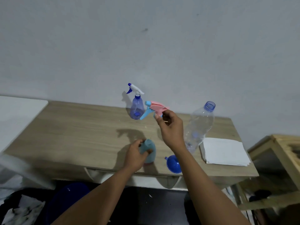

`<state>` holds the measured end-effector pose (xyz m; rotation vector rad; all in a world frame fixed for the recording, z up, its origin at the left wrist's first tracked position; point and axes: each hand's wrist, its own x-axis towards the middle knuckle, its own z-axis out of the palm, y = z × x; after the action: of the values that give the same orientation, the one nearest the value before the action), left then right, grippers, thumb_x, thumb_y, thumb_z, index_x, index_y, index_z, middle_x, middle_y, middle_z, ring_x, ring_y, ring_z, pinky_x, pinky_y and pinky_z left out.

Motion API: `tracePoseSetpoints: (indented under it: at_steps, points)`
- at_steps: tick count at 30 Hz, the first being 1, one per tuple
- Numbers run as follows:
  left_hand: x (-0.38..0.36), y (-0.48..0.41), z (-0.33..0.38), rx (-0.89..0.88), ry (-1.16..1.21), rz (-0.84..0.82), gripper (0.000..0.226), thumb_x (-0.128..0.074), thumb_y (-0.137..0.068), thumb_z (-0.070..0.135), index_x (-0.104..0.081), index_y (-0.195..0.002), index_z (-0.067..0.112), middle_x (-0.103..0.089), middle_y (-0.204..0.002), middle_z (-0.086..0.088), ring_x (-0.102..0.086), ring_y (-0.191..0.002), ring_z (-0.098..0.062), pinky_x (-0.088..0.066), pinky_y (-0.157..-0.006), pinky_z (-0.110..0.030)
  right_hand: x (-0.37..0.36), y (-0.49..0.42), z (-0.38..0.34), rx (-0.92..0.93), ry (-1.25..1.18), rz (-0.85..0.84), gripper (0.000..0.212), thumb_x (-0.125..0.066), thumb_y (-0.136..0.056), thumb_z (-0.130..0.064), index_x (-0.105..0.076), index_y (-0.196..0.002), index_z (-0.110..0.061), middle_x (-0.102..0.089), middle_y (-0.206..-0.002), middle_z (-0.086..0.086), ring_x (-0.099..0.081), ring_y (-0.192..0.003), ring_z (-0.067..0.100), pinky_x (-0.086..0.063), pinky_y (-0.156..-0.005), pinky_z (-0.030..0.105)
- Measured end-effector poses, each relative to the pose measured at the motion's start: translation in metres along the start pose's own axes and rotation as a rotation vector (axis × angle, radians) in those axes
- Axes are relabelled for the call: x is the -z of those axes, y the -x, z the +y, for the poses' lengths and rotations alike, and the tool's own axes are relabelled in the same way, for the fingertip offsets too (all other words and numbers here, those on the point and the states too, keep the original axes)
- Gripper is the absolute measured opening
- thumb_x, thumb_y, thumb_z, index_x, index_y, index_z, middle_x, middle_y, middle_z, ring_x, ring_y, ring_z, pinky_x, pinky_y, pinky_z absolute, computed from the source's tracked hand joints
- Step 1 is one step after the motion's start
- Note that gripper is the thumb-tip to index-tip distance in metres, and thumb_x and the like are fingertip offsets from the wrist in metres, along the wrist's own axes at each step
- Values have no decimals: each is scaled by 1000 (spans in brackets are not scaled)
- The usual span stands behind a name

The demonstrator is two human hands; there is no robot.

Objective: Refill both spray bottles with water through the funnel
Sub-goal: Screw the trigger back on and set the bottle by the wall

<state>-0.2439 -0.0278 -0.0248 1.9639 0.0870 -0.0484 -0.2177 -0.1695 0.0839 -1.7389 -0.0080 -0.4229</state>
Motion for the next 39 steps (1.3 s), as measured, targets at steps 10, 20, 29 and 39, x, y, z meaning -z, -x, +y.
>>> tracePoseSetpoints:
  at_steps: [10, 20, 29, 39]
  points:
    - [-5, 3, -14, -90, 9, 31, 42, -74, -73, 24, -66, -114, 24, -69, -110, 8, -64, -102, -9, -53, -91, -37, -13, 38, 55, -133, 95, -75, 12, -76, -87, -22, -71, -96, -14, -70, -81, -11, -64, -75, 3, -50, -68, 21]
    - [-10, 8, -21, -79, -94, -25, 58, -63, -86, 9, -50, -137, 32, -60, -118, 10, -59, -102, -6, -42, -78, -9, -26, 63, 77, -149, 183, -94, 19, -71, -88, -24, -74, -108, -27, -73, -96, -15, -64, -91, 3, -50, -76, 20]
    - [-10, 5, -23, -134, -97, 19, 52, -64, -82, 4, -56, -130, 22, -60, -128, 7, -57, -116, -9, -46, -97, -25, -31, 68, 77, -242, 131, 5, 19, -79, -83, -23, -67, -97, -25, -70, -88, -9, -66, -83, 7, -55, -72, 27]
    - [-8, 0, -27, -135, -54, 1, 55, -70, -76, 4, -58, -125, 26, -63, -122, 9, -60, -112, -9, -49, -94, -25, -24, 71, 84, -245, 30, -49, 25, -79, -82, -15, -72, -105, -22, -75, -99, -7, -69, -96, 7, -59, -81, 32]
